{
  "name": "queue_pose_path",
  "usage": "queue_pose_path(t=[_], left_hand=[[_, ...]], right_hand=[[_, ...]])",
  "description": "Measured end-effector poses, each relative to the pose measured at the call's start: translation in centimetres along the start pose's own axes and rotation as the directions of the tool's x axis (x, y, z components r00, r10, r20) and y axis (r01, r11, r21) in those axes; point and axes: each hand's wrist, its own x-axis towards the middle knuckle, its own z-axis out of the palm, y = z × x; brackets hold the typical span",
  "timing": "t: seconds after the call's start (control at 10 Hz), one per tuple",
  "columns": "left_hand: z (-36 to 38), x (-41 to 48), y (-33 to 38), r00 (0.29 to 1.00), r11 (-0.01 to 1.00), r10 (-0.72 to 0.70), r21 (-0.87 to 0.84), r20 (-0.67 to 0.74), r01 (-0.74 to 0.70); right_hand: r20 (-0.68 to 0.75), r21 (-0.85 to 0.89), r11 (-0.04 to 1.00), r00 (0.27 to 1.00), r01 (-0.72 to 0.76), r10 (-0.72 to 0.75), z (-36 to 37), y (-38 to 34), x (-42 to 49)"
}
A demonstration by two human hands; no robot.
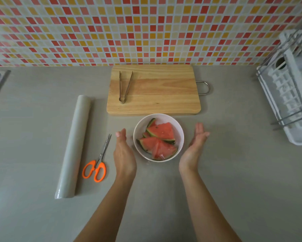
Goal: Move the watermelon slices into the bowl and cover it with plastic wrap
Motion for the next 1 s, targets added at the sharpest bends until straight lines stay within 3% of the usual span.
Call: queue_pose_path(t=[0.2, 0.3, 0.4, 0.5, 0.6, 0.7, 0.9, 1.0], left_hand=[[0.8, -0.3, 0.6, 0.972, 0.996, 0.018, -0.089, 0.234, 0.003], [0.6, -1.9, -0.8, 0.988, 0.994, 0.034, -0.109, 0.15, -0.017], [0.0, -1.3, -1.0, 0.999, 0.992, -0.038, -0.119, -0.037, 0.033], [0.4, 0.4, -0.3, 0.995, 0.961, -0.069, -0.262, 0.069, 0.085], [1.6, 1.4, 0.1, 0.975, 0.95, 0.011, -0.307, 0.221, 0.059], [1.9, 1.4, -0.1, 0.977, 0.94, 0.017, -0.337, 0.211, 0.057], [1.1, 1.5, -0.1, 0.937, 0.849, 0.064, -0.512, 0.344, 0.13], [0.5, 1.7, 0.3, 0.936, 0.919, 0.069, -0.387, 0.346, 0.075]], right_hand=[[0.21, -0.038, 0.988, 0.965, -0.149, 0.154, 1.0, 0.7, -1.7], [0.27, -0.024, 0.979, 0.942, -0.201, 0.2, 1.4, -0.6, 0.2], [0.318, -0.131, 0.972, 0.921, -0.194, 0.227, 1.8, -1.9, 2.5], [0.366, -0.195, 0.962, 0.895, -0.192, 0.253, 2.2, -1.6, 2.7], [0.352, -0.244, 0.948, 0.892, -0.204, 0.283, 2.6, -1.2, 2.6], [0.328, -0.259, 0.942, 0.898, -0.214, 0.295, 2.9, -1.2, 2.8], [0.331, -0.317, 0.931, 0.899, -0.18, 0.286, 3.0, -1.3, 3.2], [0.418, -0.34, 0.923, 0.851, -0.179, 0.319, 2.6, -1.4, 4.1]])
